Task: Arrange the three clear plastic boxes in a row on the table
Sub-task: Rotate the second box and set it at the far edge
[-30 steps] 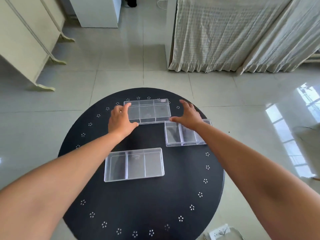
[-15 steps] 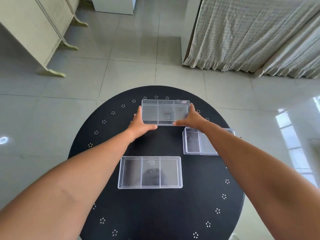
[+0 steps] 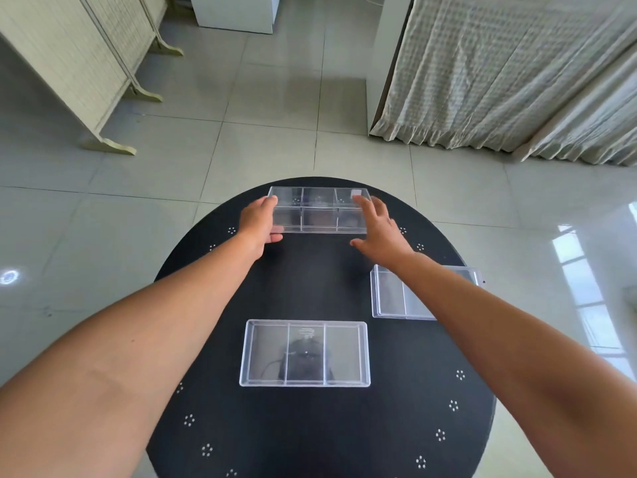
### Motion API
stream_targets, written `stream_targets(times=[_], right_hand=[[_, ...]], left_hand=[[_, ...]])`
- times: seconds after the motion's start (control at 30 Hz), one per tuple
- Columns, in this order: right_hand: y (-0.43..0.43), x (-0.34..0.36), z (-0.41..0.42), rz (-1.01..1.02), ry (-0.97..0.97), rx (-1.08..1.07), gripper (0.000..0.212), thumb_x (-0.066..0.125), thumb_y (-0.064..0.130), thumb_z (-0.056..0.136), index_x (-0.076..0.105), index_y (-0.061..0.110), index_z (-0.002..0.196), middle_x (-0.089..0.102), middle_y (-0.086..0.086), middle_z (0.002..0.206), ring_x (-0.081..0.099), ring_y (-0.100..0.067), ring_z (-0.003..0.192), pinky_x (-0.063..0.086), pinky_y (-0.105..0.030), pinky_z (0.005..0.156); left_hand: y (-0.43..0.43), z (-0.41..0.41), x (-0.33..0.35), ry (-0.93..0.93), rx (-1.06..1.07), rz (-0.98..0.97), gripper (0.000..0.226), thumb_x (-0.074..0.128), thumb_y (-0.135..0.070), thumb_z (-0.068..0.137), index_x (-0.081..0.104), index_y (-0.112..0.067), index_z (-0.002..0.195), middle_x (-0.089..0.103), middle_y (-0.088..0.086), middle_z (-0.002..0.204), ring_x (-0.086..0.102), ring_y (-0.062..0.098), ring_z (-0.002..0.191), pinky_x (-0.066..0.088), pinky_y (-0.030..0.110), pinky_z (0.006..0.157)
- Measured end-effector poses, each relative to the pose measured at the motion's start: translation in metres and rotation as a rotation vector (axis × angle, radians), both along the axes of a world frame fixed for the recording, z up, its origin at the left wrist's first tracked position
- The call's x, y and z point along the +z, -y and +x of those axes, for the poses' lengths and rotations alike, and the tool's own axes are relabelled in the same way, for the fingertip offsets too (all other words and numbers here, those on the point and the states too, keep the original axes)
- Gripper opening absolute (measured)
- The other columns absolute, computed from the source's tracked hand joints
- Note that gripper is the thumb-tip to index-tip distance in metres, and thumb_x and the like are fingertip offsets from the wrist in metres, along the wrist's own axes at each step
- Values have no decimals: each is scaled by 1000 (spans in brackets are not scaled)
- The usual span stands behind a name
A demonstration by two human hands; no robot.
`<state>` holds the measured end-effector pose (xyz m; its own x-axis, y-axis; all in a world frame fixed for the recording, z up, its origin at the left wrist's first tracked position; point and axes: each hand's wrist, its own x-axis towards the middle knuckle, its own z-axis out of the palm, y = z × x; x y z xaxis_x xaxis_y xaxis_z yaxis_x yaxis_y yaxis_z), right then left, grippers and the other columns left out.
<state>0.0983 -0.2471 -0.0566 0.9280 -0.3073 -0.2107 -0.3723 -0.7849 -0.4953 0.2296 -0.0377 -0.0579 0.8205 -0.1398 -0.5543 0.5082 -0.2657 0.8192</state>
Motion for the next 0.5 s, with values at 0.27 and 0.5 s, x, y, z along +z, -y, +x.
stream_targets(times=[0.27, 0.5], right_hand=[[17, 16, 14, 169, 190, -85, 61, 77, 22, 74, 51, 28, 129, 62, -4, 111, 59, -19, 76, 53, -33, 75], [27, 25, 39, 656, 73, -385, 61, 79, 54, 70, 58, 17, 115, 73, -2, 95, 53, -8, 51, 44, -23, 47]], left_hand=[[-24, 8, 16, 77, -233, 73, 81, 25, -80, 83, 43, -31, 145, 49, 9, 136, 60, 22, 100, 55, 37, 78], [-37, 9, 7, 104, -321, 41, 90, 48, -78, 78, 38, -25, 149, 40, -4, 155, 35, 17, 143, 25, 44, 118]])
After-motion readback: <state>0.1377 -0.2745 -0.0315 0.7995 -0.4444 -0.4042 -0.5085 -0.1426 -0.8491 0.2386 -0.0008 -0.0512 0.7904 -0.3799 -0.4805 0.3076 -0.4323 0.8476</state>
